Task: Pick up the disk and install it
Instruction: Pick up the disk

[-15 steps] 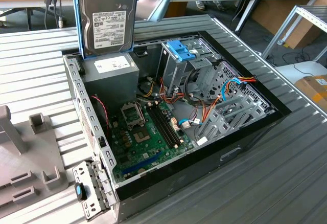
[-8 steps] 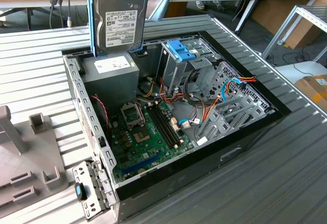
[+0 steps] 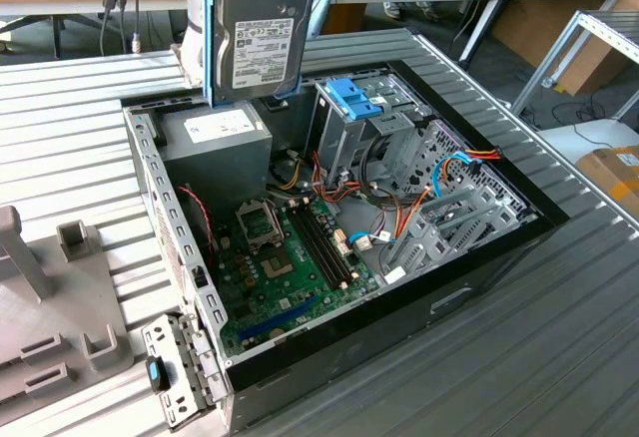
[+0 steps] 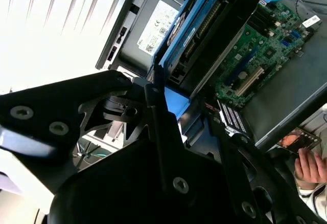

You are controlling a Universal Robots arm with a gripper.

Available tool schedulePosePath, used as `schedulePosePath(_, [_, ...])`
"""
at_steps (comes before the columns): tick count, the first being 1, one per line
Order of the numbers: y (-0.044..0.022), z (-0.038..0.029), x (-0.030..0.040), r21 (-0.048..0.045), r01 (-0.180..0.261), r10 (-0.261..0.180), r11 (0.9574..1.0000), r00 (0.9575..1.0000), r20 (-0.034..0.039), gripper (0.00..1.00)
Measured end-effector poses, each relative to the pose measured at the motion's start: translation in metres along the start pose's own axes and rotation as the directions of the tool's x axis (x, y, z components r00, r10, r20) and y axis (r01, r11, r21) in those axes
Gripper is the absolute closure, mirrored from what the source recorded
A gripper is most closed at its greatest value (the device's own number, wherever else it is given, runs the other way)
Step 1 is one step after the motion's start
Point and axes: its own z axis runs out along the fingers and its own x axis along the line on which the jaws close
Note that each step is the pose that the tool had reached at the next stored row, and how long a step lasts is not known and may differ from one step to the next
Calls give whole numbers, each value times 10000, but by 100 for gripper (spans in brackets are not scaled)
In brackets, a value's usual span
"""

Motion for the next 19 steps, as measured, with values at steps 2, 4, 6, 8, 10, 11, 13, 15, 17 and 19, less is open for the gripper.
schedulePosePath(2, [-62,-1,2,0,-1,1,10000,10000,1,64])
schedulePosePath(4, [-114,-3,3,0,-1,1,10000,10000,1,64])
schedulePosePath(6, [-195,-5,5,0,-2,2,10000,10000,0,64])
schedulePosePath(8, [-261,-7,7,0,-2,2,10000,10000,0,64])
schedulePosePath(10, [-313,-8,9,0,-2,2,10000,10000,0,64])
schedulePosePath(11, [-332,-9,9,-1,-3,3,10000,10000,0,64])
schedulePosePath(13, [-380,-10,11,0,-2,2,10000,10000,0,64])
schedulePosePath(15, [-445,-12,12,0,-2,2,10000,10000,1,64])
schedulePosePath(17, [-486,-13,14,0,-5,5,10000,10000,1,64])
schedulePosePath(19, [-521,-14,15,0,-3,3,10000,10000,1,64])
